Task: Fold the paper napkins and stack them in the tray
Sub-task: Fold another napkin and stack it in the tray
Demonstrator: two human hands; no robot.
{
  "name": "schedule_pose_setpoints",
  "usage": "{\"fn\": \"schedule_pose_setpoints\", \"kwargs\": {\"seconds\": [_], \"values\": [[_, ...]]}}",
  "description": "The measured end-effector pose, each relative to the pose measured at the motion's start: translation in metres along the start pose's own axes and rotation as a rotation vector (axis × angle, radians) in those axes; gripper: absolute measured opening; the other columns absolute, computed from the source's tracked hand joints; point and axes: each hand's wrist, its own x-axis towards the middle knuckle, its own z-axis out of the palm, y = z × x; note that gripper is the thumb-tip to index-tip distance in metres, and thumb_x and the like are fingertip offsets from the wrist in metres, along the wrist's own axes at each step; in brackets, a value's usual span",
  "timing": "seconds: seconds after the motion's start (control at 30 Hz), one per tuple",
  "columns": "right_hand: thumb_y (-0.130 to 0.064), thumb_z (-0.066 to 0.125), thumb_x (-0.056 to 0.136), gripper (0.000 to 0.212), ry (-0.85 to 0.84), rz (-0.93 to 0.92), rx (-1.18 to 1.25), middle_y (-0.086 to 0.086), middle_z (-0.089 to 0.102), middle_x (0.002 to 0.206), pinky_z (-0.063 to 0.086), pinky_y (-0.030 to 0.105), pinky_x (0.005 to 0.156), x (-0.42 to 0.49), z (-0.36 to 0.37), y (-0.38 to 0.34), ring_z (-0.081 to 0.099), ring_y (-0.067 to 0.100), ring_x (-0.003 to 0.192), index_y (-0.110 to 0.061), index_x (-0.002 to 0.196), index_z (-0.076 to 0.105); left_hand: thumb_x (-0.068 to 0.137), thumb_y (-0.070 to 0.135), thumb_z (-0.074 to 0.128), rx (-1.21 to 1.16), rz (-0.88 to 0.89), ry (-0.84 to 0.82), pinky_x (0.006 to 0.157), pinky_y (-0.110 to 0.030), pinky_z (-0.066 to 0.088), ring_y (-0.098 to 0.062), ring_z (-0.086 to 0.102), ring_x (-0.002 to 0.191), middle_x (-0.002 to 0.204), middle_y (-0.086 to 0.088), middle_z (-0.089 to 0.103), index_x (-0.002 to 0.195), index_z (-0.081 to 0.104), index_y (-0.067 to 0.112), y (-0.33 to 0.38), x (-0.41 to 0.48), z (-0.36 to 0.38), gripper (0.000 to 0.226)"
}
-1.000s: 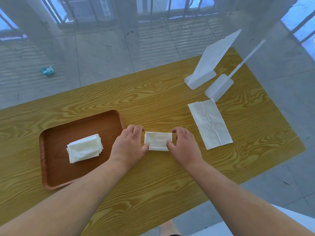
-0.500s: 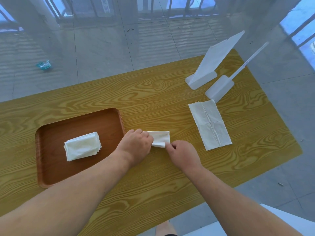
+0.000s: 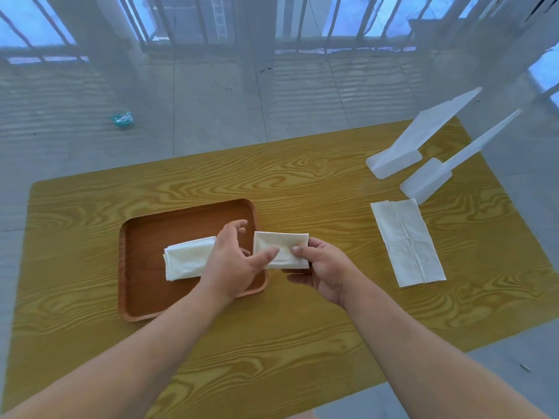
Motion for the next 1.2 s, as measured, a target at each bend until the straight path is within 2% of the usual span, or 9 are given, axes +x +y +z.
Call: {"fn": "schedule_pose_setpoints", "kwargs": {"seconds": [0.07,0.17,0.3,0.37,0.47,0.8,0.97,1.13,1.2], "values": [[-0.009,0.062,0.101,0.017,-0.038,-0.014,-0.026,0.006,0.08,0.093,0.064,0.04,0.071,0.006,0.024,-0.001,0.076,0.019,0.081,-0.014,0.112,0.073,0.076,0.051,0.084,-0.276,-0.171,-0.115,0.072,-0.029,0.054,-0.018,0.072,0.092,0.111,0.001,0.075,0.119,0.065,0.026,-0.009,0.004,-0.024,0.053],[-0.012,0.066,0.1,0.014,-0.033,-0.04,-0.173,0.005,0.079,0.092,0.063,0.042,0.074,0.016,0.06,0.002,0.075,0.018,0.08,-0.012,0.111,0.074,0.092,0.027,0.079,-0.321,-0.23,-0.12,0.064,-0.029,0.053,-0.018,0.07,0.08,0.098,-0.01,0.081,0.101,0.078,0.021,-0.033,0.003,-0.058,0.01],[-0.023,0.07,0.097,0.016,0.02,-0.148,-0.557,0.005,0.066,0.07,0.049,0.027,0.048,0.031,0.101,0.01,0.057,0.017,0.054,-0.009,0.09,0.072,0.099,0.033,0.071,-0.284,-0.287,-0.02,0.061,-0.033,0.057,-0.013,0.063,0.057,0.076,-0.011,0.066,0.091,0.076,0.009,-0.074,0.0,-0.096,0.026],[-0.029,0.068,0.097,0.026,0.018,-0.203,-0.749,0.003,0.06,0.06,0.043,0.027,0.045,0.038,0.118,0.014,0.051,0.016,0.047,-0.005,0.086,0.068,0.096,0.039,0.073,-0.21,-0.312,0.03,0.067,-0.039,0.057,-0.012,0.056,0.052,0.064,-0.001,0.061,0.086,0.074,0.006,-0.093,-0.001,-0.111,0.035],[-0.04,0.064,0.097,0.038,0.05,-0.306,-0.991,-0.006,0.057,0.056,0.039,0.03,0.049,0.046,0.136,0.02,0.048,0.013,0.049,-0.006,0.081,0.062,0.091,0.051,0.074,0.037,-0.281,0.111,0.056,-0.034,0.045,-0.01,0.05,0.046,0.05,0.01,0.06,0.076,0.07,0.014,-0.111,0.0,-0.127,0.04],[-0.042,0.056,0.099,0.027,0.191,-0.425,-1.455,-0.008,0.06,0.074,0.036,0.032,0.052,0.067,0.153,0.035,0.057,0.014,0.068,-0.025,0.078,0.053,0.093,0.054,0.065,0.435,-0.182,0.167,0.052,-0.033,0.04,-0.013,0.061,0.066,0.069,0.007,0.067,0.072,0.061,0.025,-0.114,0.011,-0.124,0.036],[-0.046,0.057,0.096,0.036,0.263,-0.483,-1.538,-0.009,0.054,0.068,0.027,0.031,0.047,0.071,0.15,0.042,0.05,0.013,0.061,-0.027,0.068,0.044,0.089,0.056,0.067,0.559,-0.183,0.211,0.052,-0.032,0.037,-0.014,0.058,0.067,0.073,0.008,0.063,0.074,0.053,0.027,-0.111,0.01,-0.121,0.036],[-0.048,0.054,0.096,0.037,0.294,-0.594,-1.422,-0.008,0.054,0.064,0.034,0.033,0.048,0.056,0.135,0.041,0.054,0.018,0.06,-0.023,0.069,0.047,0.088,0.052,0.068,0.584,0.053,0.254,0.051,-0.03,0.035,-0.015,0.056,0.068,0.083,0.011,0.058,0.091,0.051,0.028,-0.09,0.003,-0.112,0.03],[-0.051,0.054,0.096,0.034,0.365,-0.629,-1.328,-0.009,0.058,0.074,0.044,0.035,0.055,0.046,0.112,0.038,0.055,0.017,0.069,-0.023,0.078,0.053,0.09,0.052,0.066,0.617,0.216,0.21,0.058,-0.029,0.041,-0.016,0.06,0.079,0.092,0.011,0.059,0.102,0.055,0.028,-0.072,0.003,-0.1,0.029]]}}
